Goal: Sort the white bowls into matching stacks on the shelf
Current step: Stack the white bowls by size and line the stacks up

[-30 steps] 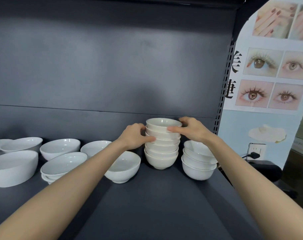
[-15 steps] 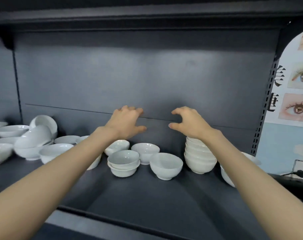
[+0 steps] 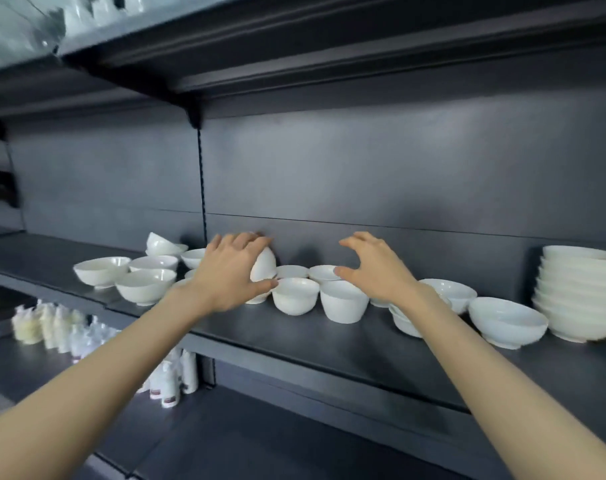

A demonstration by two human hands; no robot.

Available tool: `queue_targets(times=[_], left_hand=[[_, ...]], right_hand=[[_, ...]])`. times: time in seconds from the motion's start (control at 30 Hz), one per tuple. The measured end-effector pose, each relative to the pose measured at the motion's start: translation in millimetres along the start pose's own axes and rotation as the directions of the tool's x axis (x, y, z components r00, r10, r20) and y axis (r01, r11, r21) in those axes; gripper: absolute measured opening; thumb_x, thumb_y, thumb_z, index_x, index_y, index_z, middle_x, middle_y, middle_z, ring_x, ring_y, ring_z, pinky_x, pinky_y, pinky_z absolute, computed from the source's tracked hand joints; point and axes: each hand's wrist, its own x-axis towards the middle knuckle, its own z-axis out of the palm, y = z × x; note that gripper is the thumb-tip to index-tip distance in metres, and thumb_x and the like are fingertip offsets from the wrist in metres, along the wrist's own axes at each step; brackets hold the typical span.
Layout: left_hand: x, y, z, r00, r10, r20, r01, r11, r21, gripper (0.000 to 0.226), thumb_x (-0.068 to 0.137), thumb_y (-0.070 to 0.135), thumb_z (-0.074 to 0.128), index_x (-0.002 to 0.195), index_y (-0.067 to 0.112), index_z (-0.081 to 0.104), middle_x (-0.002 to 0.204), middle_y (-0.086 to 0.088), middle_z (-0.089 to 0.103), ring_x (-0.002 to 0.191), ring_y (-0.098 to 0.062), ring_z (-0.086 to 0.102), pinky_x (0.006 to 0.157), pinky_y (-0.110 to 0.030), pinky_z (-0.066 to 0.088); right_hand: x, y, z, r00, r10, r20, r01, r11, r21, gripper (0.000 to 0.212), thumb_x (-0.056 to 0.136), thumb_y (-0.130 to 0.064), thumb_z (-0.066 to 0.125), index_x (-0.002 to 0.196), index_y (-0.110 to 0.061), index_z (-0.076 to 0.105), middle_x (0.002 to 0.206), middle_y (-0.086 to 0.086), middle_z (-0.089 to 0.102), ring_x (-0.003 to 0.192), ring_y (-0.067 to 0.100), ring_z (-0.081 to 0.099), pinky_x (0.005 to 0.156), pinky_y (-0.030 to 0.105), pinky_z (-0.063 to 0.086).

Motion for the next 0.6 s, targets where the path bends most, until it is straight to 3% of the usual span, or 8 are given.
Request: queue_targets(times=[0.13,0.27,0.4,0.5,0.6], left_hand=[[-16.9,-57.0,-4.8,0.998,-0.054,0.036,0.055,0.998,-0.02,0.07,0.082,0.054,0.062,0.141,0.025,0.039,0.14,-0.002,0.046,0.131,-0.027,0.037,0.113,-0.045,0.022],[-21.4,-98.8,-3.5,0.996,-0.086,0.012,0.087,0.995,-0.053,0.066,0.082,0.055,0.061,0.139,0.026,0.043,0.137,-0.001,0.048,0.131,-0.026,0.037,0.109,-0.039,0.024],[-17.1,-129.7,15.5,0.994,-0.095,0.05,0.1,0.989,-0.11,0.081,0.072,0.071,0.045,0.139,0.025,0.043,0.135,-0.003,0.05,0.131,-0.027,0.038,0.108,-0.039,0.026],[-6.5,-151.7,39.8,0.991,-0.108,0.081,0.119,0.981,-0.151,0.074,0.08,0.062,0.057,0.14,0.023,0.041,0.139,-0.003,0.047,0.133,-0.027,0.037,0.109,-0.04,0.029],[5.9,-168.3,64.9,0.985,-0.106,0.134,0.134,0.967,-0.219,0.084,0.071,0.07,0.049,0.14,0.023,0.041,0.14,-0.003,0.047,0.131,-0.026,0.04,0.108,-0.039,0.032]], right_hand=[[16.7,-46.2,25.5,1.0,-0.008,0.027,0.008,1.0,0.015,0.058,0.092,-0.033,0.057,0.144,-0.018,0.038,0.155,0.003,0.026,0.14,0.026,0.026,0.107,0.038,0.031],[42.1,-76.6,48.8,0.999,-0.026,0.039,0.026,1.0,0.011,0.056,0.092,-0.032,0.057,0.143,-0.017,0.039,0.154,0.003,0.028,0.14,0.026,0.027,0.106,0.037,0.032],[68.6,-91.6,78.4,0.998,-0.024,0.06,0.022,0.999,0.024,0.055,0.091,-0.032,0.058,0.142,-0.017,0.04,0.153,0.003,0.029,0.139,0.026,0.028,0.108,0.04,0.032],[88.6,-94.4,100.0,0.998,-0.008,0.062,0.006,1.0,0.025,0.052,0.09,-0.032,0.059,0.138,-0.016,0.045,0.148,0.004,0.035,0.135,0.027,0.033,0.106,0.041,0.035],[109.3,-91.8,122.8,0.998,0.009,0.063,-0.012,0.999,0.049,0.052,0.089,-0.033,0.06,0.137,-0.016,0.045,0.143,0.002,0.04,0.131,0.025,0.037,0.103,0.041,0.038]])
